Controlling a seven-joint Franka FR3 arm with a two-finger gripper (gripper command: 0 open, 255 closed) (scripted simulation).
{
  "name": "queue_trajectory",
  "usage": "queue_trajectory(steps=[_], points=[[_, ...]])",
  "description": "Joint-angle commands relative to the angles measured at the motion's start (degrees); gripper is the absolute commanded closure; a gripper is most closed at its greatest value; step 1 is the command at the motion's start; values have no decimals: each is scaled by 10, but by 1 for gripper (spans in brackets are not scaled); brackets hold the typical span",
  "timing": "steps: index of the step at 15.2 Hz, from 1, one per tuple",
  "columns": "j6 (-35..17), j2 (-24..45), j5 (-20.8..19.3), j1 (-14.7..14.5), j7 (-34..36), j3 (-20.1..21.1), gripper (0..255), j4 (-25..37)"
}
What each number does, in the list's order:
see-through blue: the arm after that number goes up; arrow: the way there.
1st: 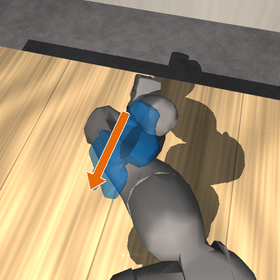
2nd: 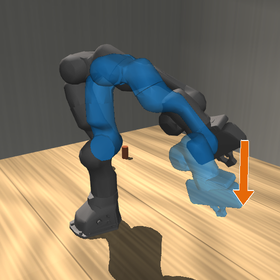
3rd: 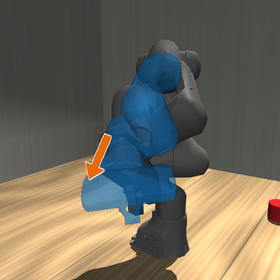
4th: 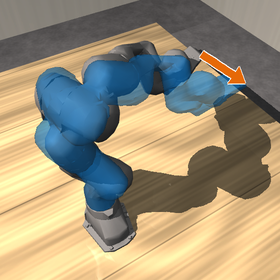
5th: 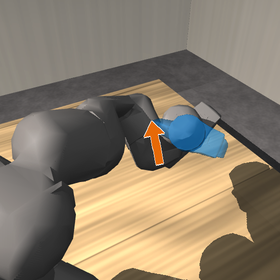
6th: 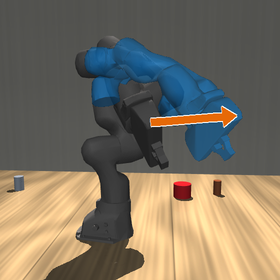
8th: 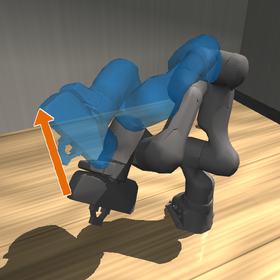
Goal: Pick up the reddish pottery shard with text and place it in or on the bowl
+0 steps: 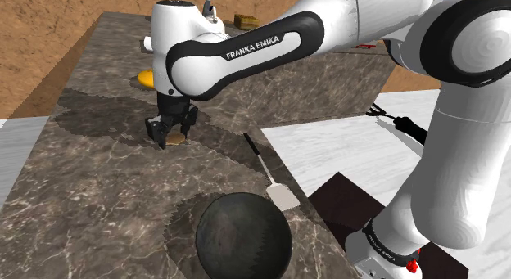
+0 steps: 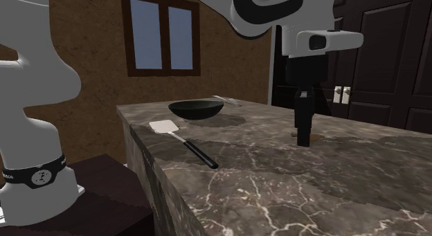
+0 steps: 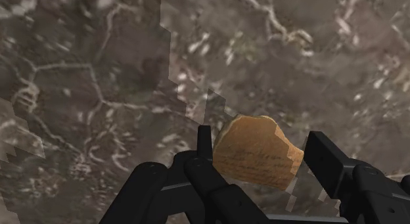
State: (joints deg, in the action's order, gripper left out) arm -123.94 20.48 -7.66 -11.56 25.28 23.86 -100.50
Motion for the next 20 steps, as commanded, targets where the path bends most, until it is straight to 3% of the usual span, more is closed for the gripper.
queue_trajectory(steps=[1,20], points=[[0,0,0,0,0,0,255,0],[117,-35,19,3,-11,8,255,85]])
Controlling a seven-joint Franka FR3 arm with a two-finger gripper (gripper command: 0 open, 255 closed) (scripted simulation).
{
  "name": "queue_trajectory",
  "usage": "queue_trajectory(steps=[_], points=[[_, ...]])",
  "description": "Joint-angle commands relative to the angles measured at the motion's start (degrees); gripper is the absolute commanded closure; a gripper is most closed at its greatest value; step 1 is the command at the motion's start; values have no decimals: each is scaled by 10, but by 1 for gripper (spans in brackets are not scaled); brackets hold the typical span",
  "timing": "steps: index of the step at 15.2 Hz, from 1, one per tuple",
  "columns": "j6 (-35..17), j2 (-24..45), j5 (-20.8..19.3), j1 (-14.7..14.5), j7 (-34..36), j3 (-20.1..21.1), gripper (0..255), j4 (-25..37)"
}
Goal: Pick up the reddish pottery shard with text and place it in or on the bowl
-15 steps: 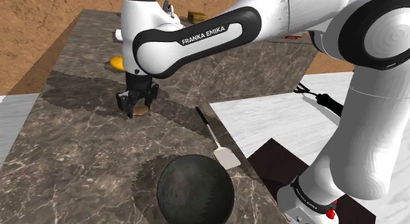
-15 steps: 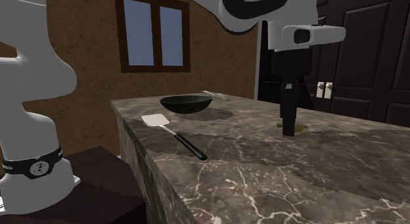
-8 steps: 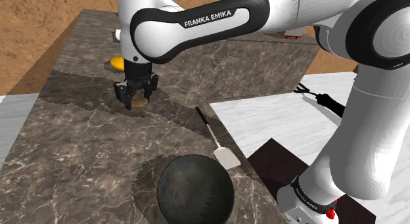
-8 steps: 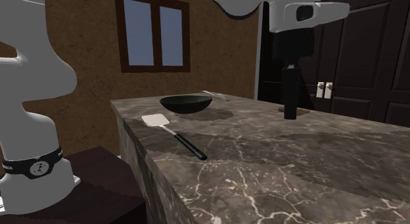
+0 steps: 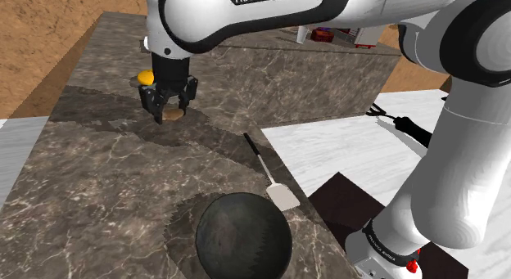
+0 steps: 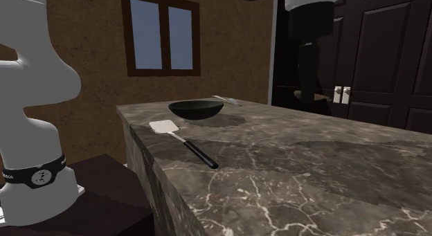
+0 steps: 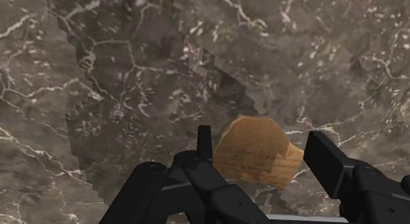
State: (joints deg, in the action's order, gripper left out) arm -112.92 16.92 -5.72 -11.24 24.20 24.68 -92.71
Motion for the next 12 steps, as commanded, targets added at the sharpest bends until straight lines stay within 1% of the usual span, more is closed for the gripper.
queue_trajectory(steps=[1,6,12], points=[[15,-1,1,-1,0,1,255,14],[50,-4,2,-2,-1,2,255,46],[4,-129,53,0,14,22,255,-114]])
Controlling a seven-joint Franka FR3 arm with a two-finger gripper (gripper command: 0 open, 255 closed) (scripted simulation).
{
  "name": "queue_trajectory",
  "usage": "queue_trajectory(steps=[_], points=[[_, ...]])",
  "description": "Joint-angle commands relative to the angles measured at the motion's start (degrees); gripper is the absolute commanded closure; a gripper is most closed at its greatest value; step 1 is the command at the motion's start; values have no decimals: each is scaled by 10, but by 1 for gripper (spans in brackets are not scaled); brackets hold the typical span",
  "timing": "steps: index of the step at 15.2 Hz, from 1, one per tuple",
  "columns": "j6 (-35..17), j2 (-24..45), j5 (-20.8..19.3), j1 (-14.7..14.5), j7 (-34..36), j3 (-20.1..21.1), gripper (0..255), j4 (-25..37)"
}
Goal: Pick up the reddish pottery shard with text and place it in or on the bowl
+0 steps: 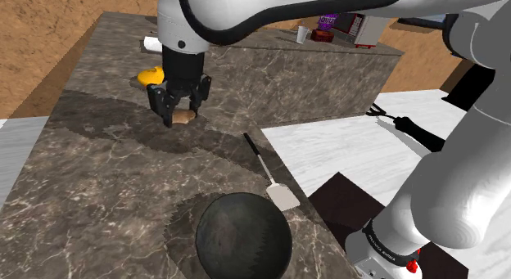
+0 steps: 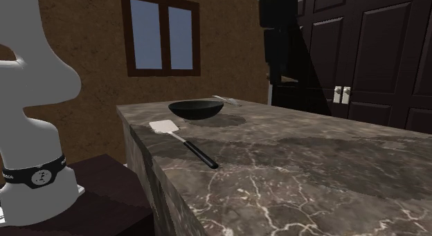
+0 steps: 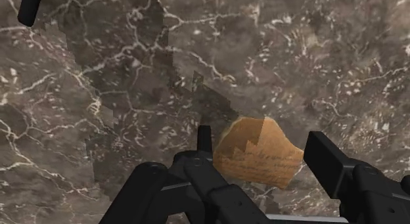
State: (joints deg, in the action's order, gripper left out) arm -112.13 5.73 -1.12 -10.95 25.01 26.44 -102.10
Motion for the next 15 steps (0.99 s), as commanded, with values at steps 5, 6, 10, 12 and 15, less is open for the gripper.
queue_trajectory(steps=[5,6,10,12,15], points=[[-24,-113,53,-16,17,18,255,-124],[-26,-132,63,-20,20,21,255,-143],[-29,-204,100,-42,33,31,255,-209],[-28,-238,118,-55,41,36,255,-238],[-22,-287,145,-78,56,45,255,-277]])
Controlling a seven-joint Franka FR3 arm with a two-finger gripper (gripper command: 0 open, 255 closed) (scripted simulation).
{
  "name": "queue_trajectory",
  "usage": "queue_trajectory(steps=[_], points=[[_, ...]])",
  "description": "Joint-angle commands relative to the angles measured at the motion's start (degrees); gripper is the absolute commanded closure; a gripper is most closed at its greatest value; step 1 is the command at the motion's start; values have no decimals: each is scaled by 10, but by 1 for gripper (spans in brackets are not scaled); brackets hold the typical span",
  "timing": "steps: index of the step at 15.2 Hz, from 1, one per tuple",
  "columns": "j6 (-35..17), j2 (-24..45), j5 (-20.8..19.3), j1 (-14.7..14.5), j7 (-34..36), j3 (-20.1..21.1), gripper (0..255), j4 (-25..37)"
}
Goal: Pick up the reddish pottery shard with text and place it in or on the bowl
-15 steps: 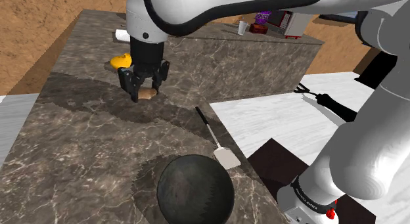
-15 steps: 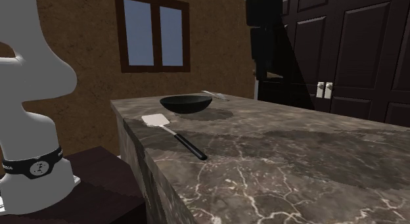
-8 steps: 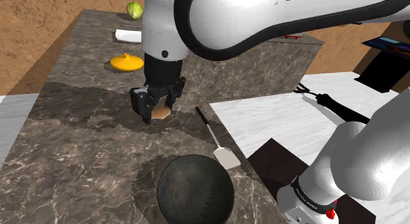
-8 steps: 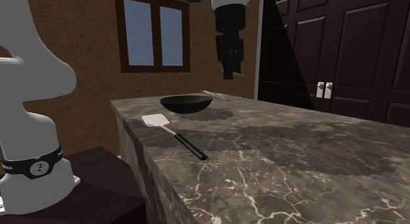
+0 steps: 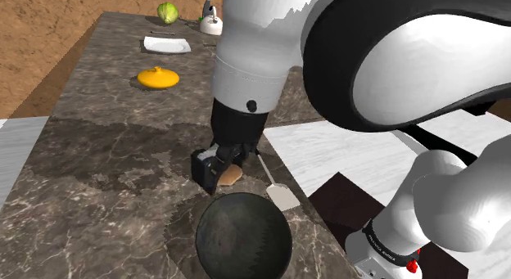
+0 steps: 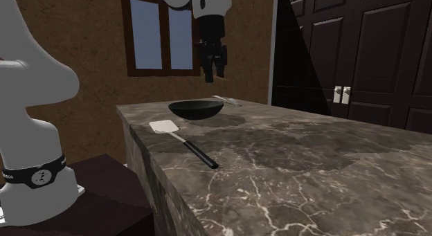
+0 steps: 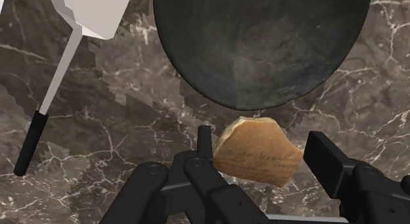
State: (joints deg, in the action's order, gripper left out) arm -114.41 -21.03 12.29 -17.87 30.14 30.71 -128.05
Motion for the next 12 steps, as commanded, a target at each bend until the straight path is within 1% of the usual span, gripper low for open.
queue_trajectory(steps=[1,4,12], points=[[3,-36,19,-17,11,6,255,-29],[10,-73,40,-38,28,15,255,-55],[-55,-57,46,-39,28,31,255,-104]])
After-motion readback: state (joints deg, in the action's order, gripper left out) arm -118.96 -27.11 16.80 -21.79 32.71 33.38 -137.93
